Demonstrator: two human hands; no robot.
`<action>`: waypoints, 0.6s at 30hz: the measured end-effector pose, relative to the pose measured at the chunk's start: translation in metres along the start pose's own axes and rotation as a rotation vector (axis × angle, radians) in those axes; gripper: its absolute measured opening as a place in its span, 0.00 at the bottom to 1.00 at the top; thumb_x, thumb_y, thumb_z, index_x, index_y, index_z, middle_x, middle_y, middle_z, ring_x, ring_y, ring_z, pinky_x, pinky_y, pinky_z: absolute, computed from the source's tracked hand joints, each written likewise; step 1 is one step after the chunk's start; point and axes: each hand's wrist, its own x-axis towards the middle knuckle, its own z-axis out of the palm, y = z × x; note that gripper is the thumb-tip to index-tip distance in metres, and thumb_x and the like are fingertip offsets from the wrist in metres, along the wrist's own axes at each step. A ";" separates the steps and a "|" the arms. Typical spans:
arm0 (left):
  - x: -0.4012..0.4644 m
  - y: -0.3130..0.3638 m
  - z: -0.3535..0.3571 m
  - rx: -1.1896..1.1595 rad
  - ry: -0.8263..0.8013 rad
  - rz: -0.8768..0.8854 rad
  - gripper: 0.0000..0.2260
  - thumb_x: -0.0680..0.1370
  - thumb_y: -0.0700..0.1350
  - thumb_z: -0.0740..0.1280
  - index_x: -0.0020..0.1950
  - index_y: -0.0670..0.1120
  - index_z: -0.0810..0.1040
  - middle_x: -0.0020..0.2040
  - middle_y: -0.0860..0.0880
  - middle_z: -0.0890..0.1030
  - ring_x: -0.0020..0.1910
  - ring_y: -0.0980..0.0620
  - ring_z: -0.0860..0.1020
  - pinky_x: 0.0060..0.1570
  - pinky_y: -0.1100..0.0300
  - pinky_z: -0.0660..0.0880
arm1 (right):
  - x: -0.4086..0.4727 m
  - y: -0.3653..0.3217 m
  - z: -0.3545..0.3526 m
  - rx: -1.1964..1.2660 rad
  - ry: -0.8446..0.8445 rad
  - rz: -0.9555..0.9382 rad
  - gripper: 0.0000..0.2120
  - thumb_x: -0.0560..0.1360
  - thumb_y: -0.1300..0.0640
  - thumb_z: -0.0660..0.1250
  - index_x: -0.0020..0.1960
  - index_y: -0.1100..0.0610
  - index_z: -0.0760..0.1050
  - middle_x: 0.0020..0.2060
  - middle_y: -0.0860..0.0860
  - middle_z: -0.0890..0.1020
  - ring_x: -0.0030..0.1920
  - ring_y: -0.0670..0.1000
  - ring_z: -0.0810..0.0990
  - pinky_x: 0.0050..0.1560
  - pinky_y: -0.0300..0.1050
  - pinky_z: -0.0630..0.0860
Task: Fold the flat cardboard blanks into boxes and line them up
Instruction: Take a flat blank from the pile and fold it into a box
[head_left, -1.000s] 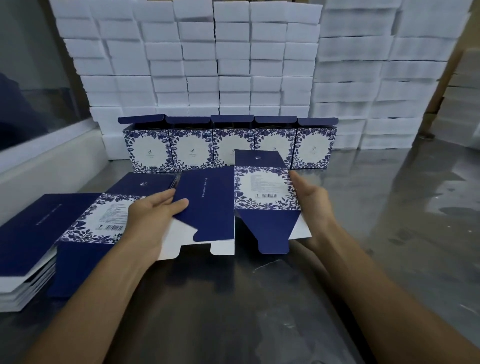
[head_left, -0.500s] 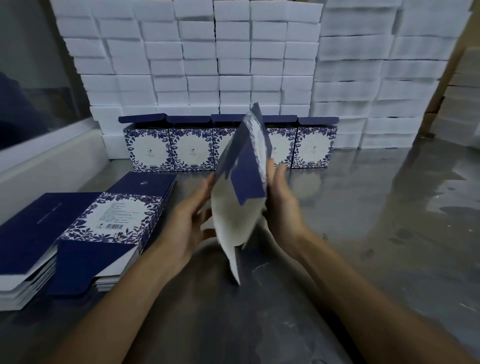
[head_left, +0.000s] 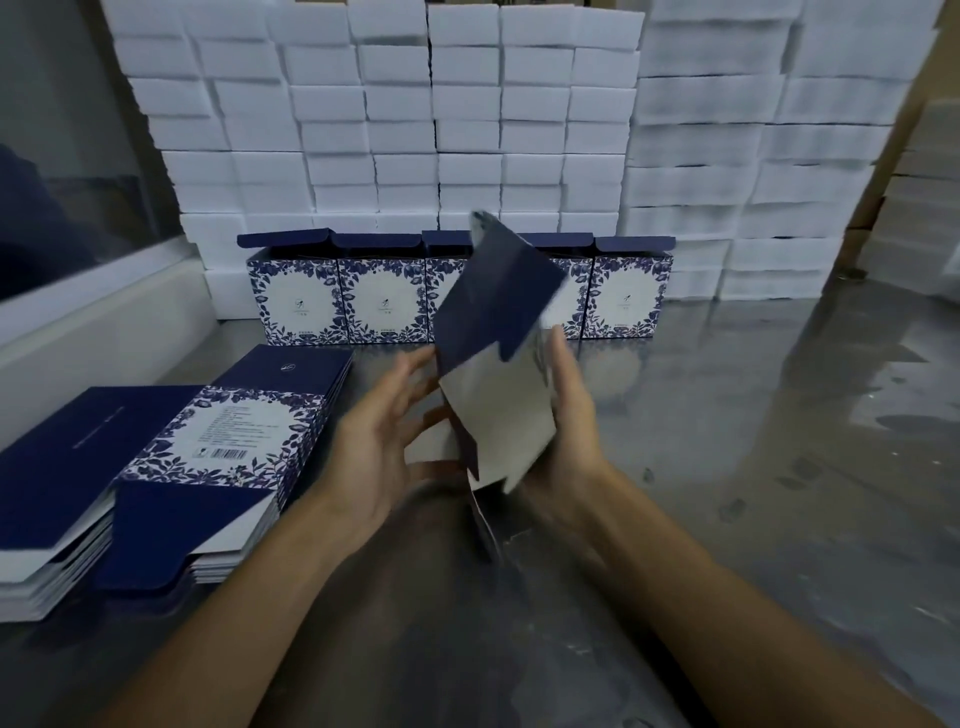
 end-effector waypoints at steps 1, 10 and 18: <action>0.001 0.001 -0.001 0.002 0.038 -0.004 0.21 0.74 0.62 0.62 0.61 0.53 0.81 0.55 0.53 0.83 0.54 0.51 0.81 0.39 0.49 0.79 | -0.002 -0.006 -0.005 0.080 -0.006 0.028 0.28 0.75 0.32 0.63 0.60 0.53 0.84 0.59 0.56 0.84 0.63 0.59 0.80 0.72 0.60 0.69; 0.002 0.012 -0.012 -0.096 0.240 0.046 0.20 0.72 0.63 0.67 0.61 0.56 0.80 0.52 0.51 0.83 0.47 0.51 0.83 0.46 0.40 0.77 | 0.003 -0.026 -0.039 0.116 0.225 0.094 0.13 0.76 0.44 0.65 0.44 0.51 0.83 0.48 0.55 0.86 0.47 0.60 0.83 0.55 0.61 0.77; 0.002 0.022 -0.020 -0.280 0.412 -0.055 0.21 0.78 0.53 0.66 0.65 0.42 0.78 0.62 0.40 0.80 0.58 0.40 0.80 0.48 0.49 0.79 | 0.003 -0.037 -0.042 0.121 0.374 -0.004 0.23 0.82 0.48 0.58 0.68 0.61 0.77 0.62 0.60 0.82 0.62 0.63 0.80 0.69 0.58 0.71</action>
